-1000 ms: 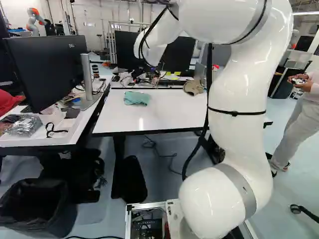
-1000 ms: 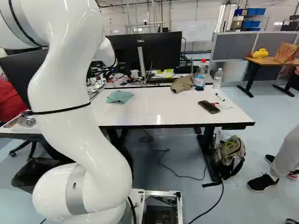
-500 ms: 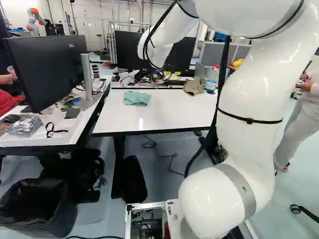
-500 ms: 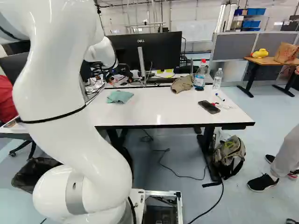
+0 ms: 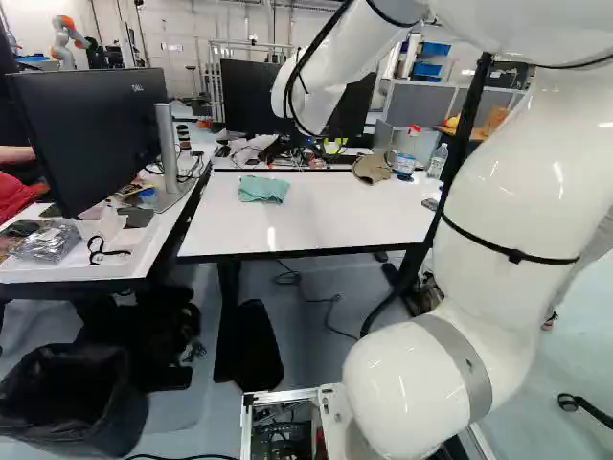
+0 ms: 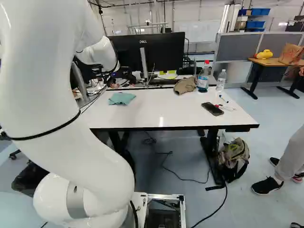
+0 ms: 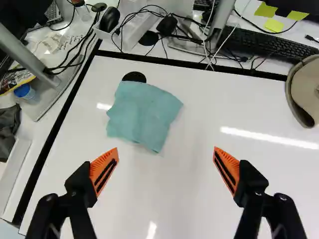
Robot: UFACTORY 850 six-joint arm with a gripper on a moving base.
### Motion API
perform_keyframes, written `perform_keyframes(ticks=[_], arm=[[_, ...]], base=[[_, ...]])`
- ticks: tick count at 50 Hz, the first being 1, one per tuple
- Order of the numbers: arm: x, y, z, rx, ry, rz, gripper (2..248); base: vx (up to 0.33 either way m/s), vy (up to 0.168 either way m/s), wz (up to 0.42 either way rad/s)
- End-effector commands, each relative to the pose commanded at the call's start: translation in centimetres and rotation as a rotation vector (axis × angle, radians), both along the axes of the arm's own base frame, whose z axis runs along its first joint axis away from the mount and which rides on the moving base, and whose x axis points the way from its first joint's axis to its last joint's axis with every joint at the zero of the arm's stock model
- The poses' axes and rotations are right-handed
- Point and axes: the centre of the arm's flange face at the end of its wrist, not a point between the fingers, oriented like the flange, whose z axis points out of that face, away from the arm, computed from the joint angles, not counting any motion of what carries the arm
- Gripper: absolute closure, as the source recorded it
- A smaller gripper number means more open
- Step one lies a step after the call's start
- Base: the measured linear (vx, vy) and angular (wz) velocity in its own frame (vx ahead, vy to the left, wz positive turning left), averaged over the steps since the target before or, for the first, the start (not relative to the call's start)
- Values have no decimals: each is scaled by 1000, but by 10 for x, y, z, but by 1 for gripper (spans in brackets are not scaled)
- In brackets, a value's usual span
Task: Clean the table with the green towel
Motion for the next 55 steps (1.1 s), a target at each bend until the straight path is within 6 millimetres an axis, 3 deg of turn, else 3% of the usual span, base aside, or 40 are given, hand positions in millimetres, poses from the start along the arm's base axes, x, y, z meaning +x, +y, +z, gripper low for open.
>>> perform_keyframes(ticks=[38,55], arm=[[-78,-4,-2,0,-1,29,3],[-81,-4,-2,1,-3,29,3]], base=[[0,0,0],[0,0,0]])
